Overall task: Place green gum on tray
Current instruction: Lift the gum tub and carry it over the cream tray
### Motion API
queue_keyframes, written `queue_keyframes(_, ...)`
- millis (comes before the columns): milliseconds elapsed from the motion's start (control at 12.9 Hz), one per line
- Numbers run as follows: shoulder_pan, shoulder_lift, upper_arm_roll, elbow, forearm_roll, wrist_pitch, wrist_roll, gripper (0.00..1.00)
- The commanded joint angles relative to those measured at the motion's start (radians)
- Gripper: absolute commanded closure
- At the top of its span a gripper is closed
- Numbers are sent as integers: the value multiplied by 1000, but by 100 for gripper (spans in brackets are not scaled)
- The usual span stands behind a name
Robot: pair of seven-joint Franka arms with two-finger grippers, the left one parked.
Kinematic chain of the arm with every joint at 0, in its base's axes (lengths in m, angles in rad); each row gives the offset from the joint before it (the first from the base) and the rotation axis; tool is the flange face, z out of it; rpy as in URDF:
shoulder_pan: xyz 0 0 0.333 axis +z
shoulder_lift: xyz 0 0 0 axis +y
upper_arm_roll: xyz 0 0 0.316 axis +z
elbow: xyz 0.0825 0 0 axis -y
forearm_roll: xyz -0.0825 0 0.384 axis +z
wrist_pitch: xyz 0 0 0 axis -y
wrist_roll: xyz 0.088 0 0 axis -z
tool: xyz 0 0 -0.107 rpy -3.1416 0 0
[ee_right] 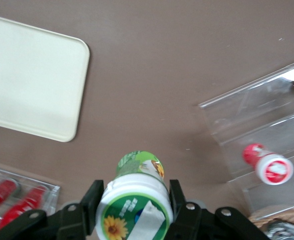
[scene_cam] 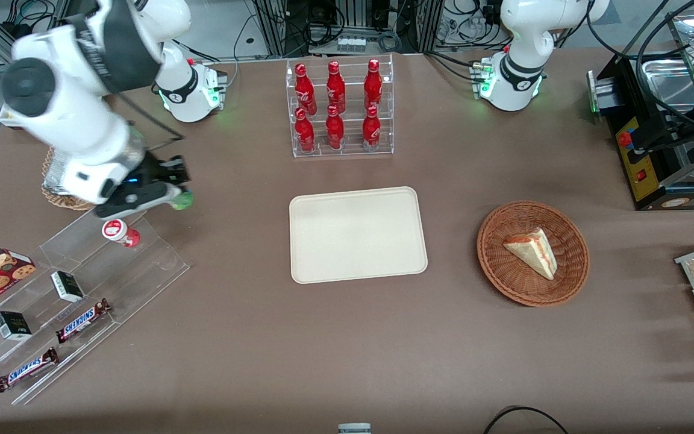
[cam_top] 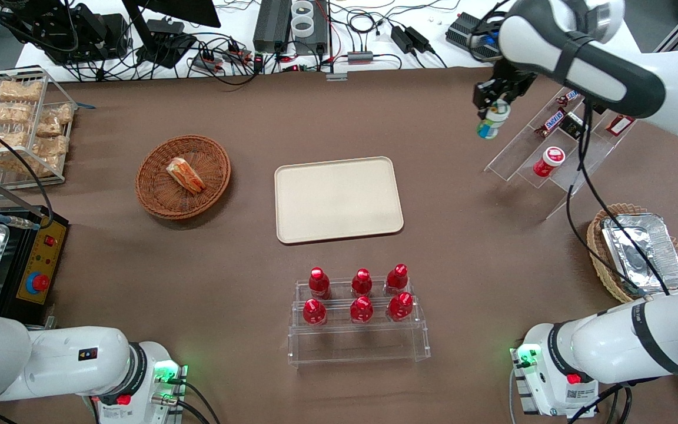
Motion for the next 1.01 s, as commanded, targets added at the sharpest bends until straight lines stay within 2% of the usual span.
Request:
queue_keyframes(0, 69, 123, -15, 134, 52, -22, 151, 100)
queue_keyframes(387, 252, 358, -15, 338, 49, 43, 440, 100)
queue_keyframes(542, 313, 416, -15, 355, 49, 145, 544, 100)
queue_keyframes(930, 427, 554, -18, 357, 33, 330, 678, 100)
